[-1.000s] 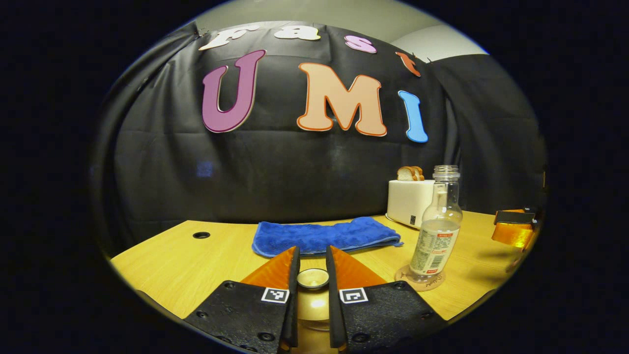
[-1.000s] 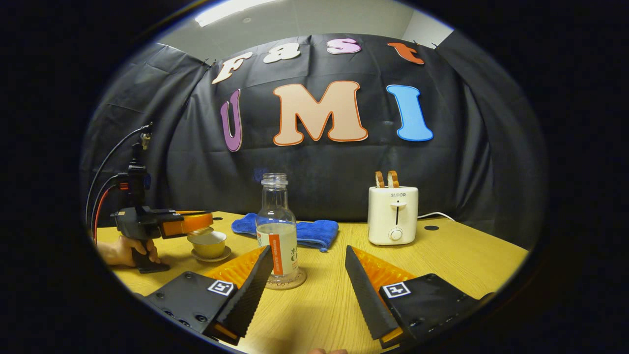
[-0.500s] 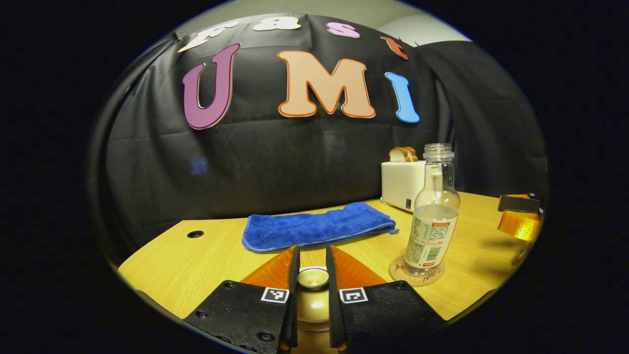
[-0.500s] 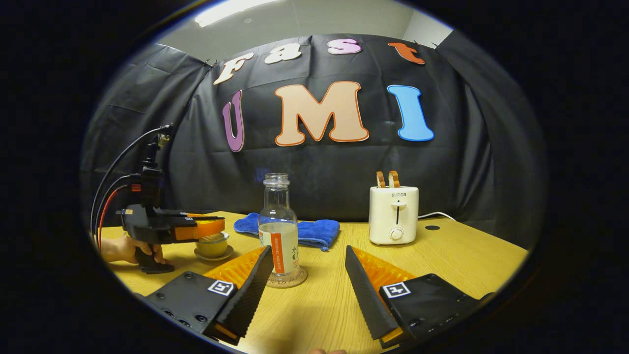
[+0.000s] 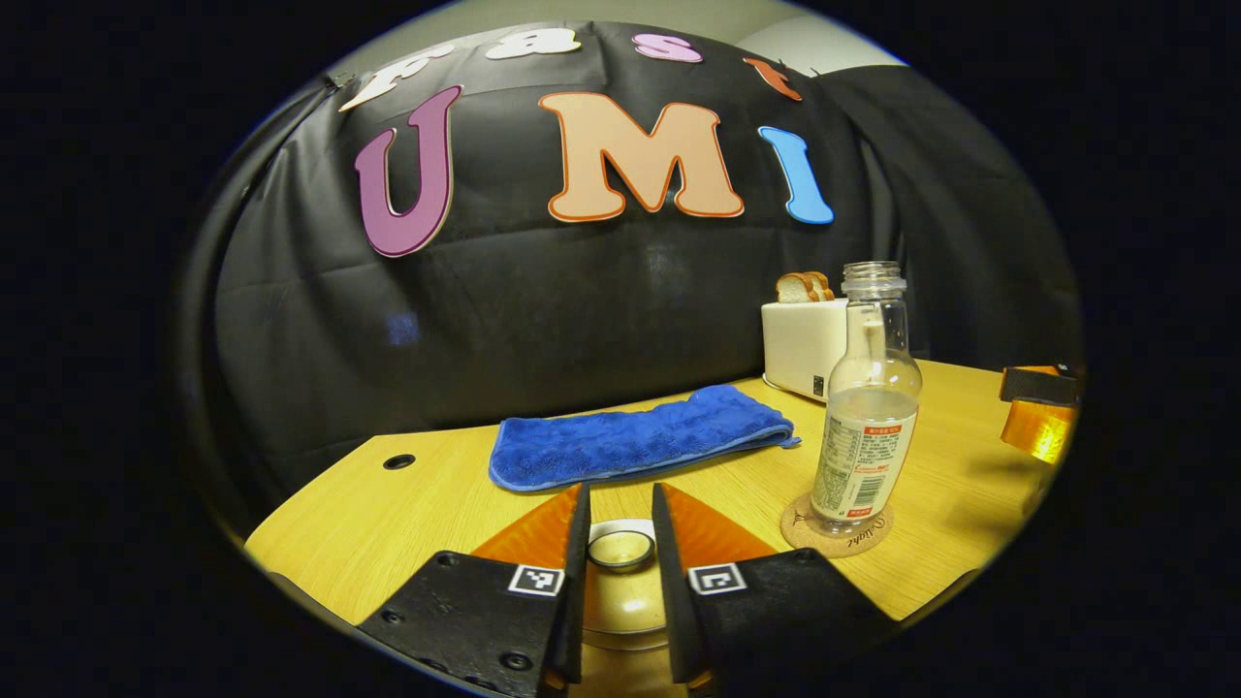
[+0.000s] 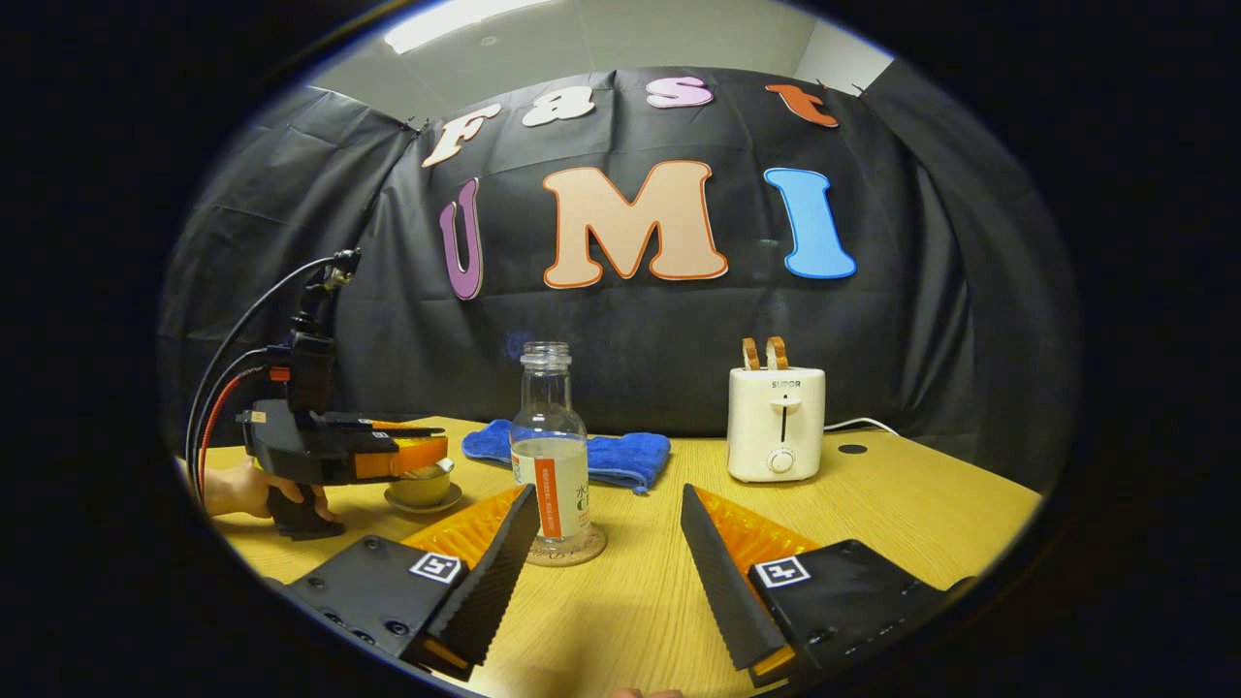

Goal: Open the teacup lid with one hand, grasp the water bottle and pour water into the teacup with the other hand; after pouring, place the water bottle on the coaster and then close the teacup lid.

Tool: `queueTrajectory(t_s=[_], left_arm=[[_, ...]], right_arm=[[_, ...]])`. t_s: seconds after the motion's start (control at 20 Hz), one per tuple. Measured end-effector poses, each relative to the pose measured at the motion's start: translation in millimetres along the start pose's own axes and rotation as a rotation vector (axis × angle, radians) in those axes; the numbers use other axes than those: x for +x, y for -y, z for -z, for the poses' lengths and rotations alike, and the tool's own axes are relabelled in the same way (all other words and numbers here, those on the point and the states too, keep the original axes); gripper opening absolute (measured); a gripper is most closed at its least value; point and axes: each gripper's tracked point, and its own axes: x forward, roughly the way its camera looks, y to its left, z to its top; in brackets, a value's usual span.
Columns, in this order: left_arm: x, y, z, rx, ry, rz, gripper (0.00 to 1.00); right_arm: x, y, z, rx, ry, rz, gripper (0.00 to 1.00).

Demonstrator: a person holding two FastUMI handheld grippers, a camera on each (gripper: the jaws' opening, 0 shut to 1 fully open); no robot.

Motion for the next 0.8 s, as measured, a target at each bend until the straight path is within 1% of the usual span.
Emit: queueTrajectory(t_s=[0.05,0.1,0.15,0.2,0.25,0.3,0.35,0.4,0.45,0.5,0.55,0.6,0.7,0.8], left_arm=[[-0.6,-2.3,-1.8,-0.003,0.014,-0.010,0.47],[-1.3,-4.4,-2.6,-0.009,0.023,-0.020,0.53],[-4.1,-5.0,-4.9,-0.015,0.037,-0.026,0.68],[-8.0,-9.7,-11.2,-0.022,0.069,-0.041,0.72],[-11.6,-10.9,-13.2,-0.035,0.095,-0.044,0.85],[-14.0,-14.0,-20.9,-0.048,0.142,-0.048,0.98],[-15.9,-13.1,-15.7,-0.079,0.125,-0.044,0.98],[-19.8,-17.5,-13.9,-0.105,0.127,-0.063,0.95],[-22.5,-19.0,-14.3,-0.125,0.129,-0.081,0.96],[-28.3,-18.6,-9.6,-0.120,0.112,-0.092,0.96],[-34.3,-18.1,-11.8,-0.124,0.119,-0.100,0.96],[-38.6,-13.6,-12.0,-0.120,0.119,-0.096,0.96],[-51.9,-7.0,-11.4,-0.122,0.119,-0.102,0.96],[-67.7,4.3,-10.4,-0.121,0.120,-0.099,0.96]], right_arm=[[0.1,0.2,-0.3,0.001,0.000,0.000,0.85],[0.0,0.0,0.1,0.000,0.000,0.000,0.85],[0.0,0.4,-0.2,0.000,0.000,0.000,0.93],[-0.3,-0.1,-0.1,0.000,0.000,0.000,0.84],[0.1,0.2,-0.4,0.000,0.000,0.000,0.85],[-0.2,0.2,0.2,0.000,0.000,0.000,1.00],[0.1,0.4,0.0,0.000,0.000,0.001,1.00],[-0.4,1.9,0.4,-0.001,0.000,0.008,0.93],[-0.7,3.5,-0.5,-0.001,0.000,0.016,0.91],[-1.5,4.1,-0.2,-0.002,0.000,0.023,0.89],[-1.3,5.5,-0.7,-0.002,0.001,0.032,0.87],[-3.4,7.7,-0.4,-0.002,0.001,0.044,0.93],[-7.4,10.4,-0.8,-0.003,0.003,0.070,0.93],[-14.5,4.2,-0.8,-0.003,0.003,0.069,0.93]])
